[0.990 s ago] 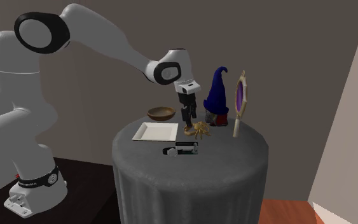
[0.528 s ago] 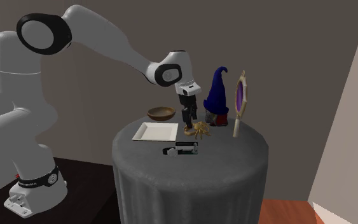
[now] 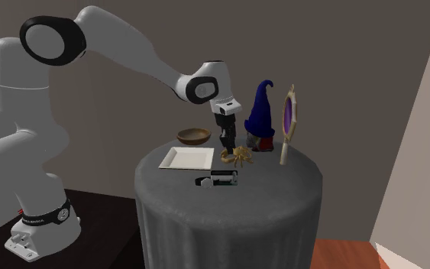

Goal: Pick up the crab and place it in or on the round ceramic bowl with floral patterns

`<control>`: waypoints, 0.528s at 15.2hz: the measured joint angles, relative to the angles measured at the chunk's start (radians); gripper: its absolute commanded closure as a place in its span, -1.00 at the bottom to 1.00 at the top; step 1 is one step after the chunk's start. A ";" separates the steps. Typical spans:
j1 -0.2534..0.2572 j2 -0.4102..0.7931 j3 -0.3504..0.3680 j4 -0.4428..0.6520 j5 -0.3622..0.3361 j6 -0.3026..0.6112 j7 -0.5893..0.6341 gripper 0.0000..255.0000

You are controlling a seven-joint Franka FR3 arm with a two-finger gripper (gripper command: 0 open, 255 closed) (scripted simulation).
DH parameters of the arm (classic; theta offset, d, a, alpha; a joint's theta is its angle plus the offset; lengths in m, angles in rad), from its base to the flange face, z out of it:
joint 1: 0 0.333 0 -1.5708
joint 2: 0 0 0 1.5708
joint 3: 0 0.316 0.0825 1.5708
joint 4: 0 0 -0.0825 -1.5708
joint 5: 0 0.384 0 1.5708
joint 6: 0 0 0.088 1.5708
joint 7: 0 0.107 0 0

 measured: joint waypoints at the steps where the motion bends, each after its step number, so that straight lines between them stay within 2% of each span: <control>1: 0.000 0.000 0.000 0.000 0.000 0.000 0.000 1.00; 8: -0.002 -0.017 0.005 0.034 0.014 -0.050 -0.011 1.00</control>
